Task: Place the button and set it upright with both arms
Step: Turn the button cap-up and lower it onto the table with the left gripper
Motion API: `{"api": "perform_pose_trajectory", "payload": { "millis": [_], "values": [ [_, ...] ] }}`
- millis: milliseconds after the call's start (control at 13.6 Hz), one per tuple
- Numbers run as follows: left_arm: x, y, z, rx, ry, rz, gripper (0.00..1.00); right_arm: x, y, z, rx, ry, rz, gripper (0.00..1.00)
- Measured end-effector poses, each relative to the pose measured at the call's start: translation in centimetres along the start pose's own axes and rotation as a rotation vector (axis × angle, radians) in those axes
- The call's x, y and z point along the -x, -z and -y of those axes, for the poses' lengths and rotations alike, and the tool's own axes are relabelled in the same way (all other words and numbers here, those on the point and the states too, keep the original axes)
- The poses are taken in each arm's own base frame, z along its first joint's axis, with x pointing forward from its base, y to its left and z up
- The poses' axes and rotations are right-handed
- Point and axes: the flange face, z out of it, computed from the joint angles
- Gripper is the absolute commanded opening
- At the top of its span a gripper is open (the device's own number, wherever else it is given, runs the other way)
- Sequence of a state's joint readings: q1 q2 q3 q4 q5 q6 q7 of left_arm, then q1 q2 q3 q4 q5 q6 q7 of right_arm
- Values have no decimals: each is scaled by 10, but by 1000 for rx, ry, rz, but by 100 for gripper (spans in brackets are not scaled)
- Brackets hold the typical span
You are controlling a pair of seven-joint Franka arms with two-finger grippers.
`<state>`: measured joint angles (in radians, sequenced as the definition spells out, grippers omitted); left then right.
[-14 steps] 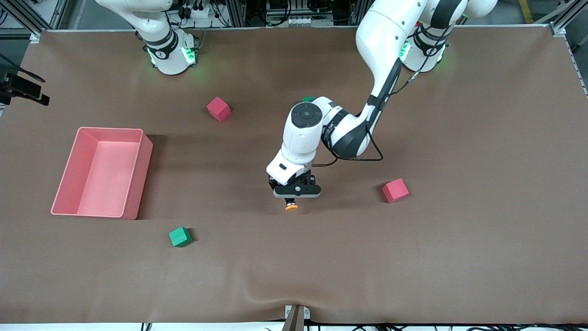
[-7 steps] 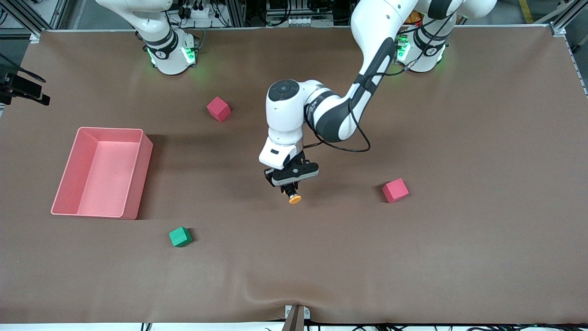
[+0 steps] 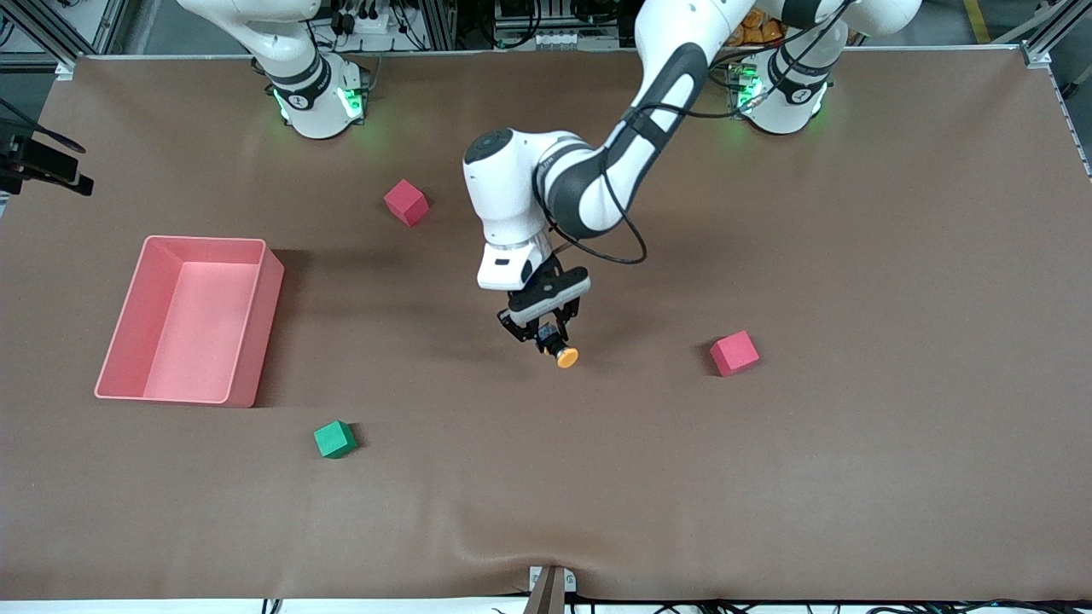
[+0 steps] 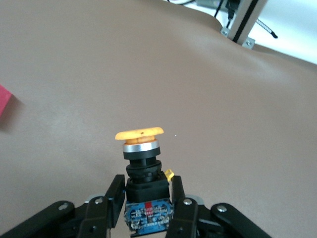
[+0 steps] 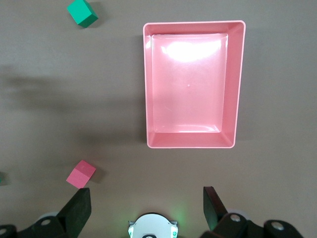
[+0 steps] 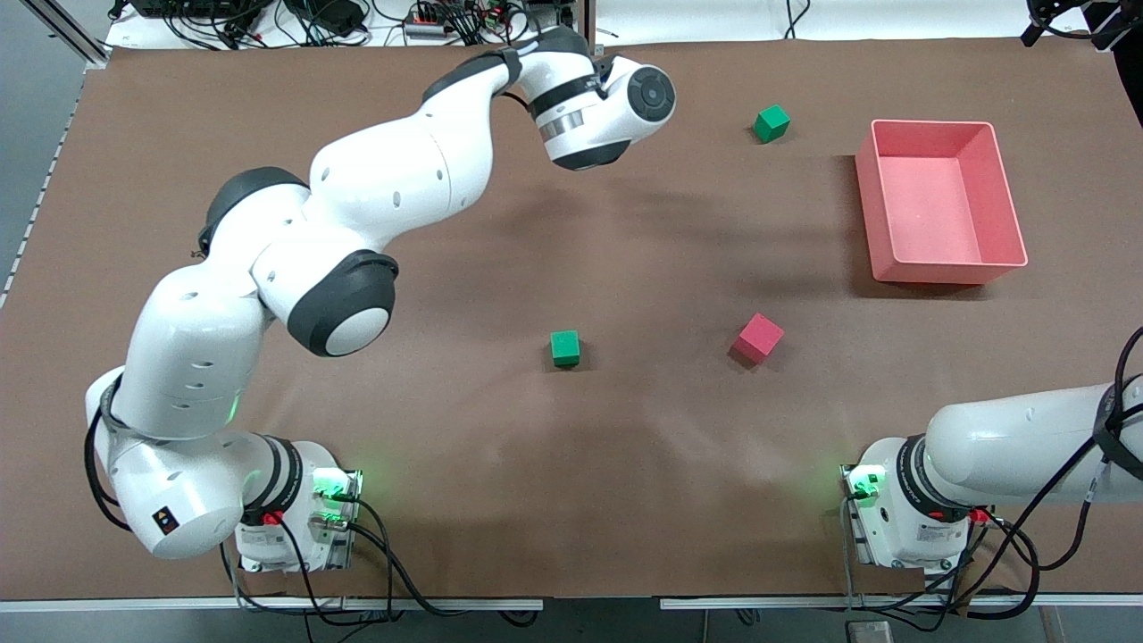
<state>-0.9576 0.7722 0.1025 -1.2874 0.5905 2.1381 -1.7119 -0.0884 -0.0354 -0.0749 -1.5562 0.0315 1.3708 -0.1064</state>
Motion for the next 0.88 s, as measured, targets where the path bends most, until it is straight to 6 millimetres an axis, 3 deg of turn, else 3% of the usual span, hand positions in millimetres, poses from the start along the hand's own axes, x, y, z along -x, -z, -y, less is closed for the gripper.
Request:
{"api": "perform_pose_trajectory", "payload": {
  "millis": [220,661,881],
  "values": [
    [15,0,5,-49,-28,-113,24,0,0,0,0,1,1,100],
    [99,12,15,-146,24,-249,25,-3,-4,0,0,0,9,100],
    [142,-10,29,-188,35,-381,32,-4,-6,-1,0,-1,11,100]
  ]
}}
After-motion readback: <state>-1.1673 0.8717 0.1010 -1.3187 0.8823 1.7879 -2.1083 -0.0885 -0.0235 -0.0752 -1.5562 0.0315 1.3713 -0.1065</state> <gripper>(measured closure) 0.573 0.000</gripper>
